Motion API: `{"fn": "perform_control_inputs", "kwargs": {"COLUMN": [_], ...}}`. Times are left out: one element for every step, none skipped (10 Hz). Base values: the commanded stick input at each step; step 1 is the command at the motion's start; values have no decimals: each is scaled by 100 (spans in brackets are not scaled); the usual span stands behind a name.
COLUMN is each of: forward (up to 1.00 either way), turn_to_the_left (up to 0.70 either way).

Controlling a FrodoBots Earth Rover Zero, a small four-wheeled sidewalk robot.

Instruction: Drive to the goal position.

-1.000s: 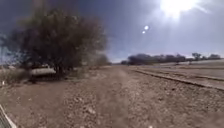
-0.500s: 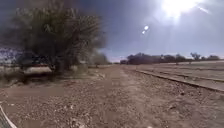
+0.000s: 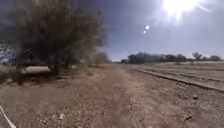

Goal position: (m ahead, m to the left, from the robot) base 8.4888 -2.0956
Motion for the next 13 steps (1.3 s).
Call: {"fn": "perform_control_inputs", "kwargs": {"forward": [70, 70, 70, 70, 70, 70, 70, 70, 70, 70, 70, 70, 70], "turn_to_the_left": [0, 0, 0, 0, 0, 0, 0, 0, 0, 0, 0, 0, 0]}}
